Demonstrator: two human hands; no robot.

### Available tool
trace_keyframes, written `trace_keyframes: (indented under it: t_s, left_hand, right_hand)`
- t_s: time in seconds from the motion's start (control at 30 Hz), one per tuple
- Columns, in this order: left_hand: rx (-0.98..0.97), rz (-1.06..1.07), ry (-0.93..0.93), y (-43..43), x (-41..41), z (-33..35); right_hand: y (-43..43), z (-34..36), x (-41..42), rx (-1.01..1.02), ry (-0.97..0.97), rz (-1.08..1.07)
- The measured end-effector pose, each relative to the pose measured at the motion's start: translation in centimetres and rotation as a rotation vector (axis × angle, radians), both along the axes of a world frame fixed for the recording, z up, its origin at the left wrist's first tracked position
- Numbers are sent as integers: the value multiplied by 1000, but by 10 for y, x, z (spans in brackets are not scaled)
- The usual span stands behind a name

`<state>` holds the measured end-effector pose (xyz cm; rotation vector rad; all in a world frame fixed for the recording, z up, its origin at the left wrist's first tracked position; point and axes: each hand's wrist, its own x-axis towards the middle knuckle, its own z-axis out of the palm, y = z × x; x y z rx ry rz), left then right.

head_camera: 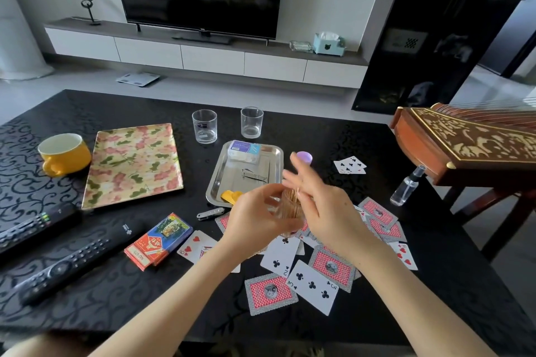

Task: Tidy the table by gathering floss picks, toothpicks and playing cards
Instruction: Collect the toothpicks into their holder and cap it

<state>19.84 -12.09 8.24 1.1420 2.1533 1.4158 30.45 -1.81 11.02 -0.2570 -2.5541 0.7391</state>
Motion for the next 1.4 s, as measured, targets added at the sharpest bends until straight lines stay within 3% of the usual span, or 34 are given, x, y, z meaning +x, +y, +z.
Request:
trace_keyframes:
  t_s: [0.1,0.23,0.37,0.53,0.67,0.8,0.97,1.07,1.2,1.27,1.37,1.4]
  left_hand:
    - [22,27,-31,0,-2,-1]
    - [27,47,-33,-3,-3,1]
    - [57,50,-61,-3,-4,2]
    - [37,86,-23,0,-10,1]
    - [36,50,42,8,-12,2]
    - [81,54,49,15,-15,0]
    - [107,44,3,22,-21,-3]
    - [125,39,-70,28,-26,-7]
    - [101,51,-48,37,-32,-13]
    - [29,82,67,41,-36,-18]
    - [-71,76,213,51,-42,-28]
    - [-87,75,218,53,-43,-31]
  right_hand:
    - [0,0,2,87,-46,-4]
    - [3,4,7,-129,-23,11]
    - [3,-7,-1,83,-115,78]
    - [4,-17,-9,166,162,-28]
    - [2,-19,-23,-120,168,-64]
    - [11,-11,-29,-549,128,-137]
    - [31,-7,-30,-1202,120,-17]
    - [43,-17,-31,-1396,135,24]
    - [49,-34,-38,-1173,60,-95]
    - [50,-38,-44,-897,40,-202]
    - [53,-45,-53,-273,2,-319]
    - [53,-47,-56,-180,3,-303]
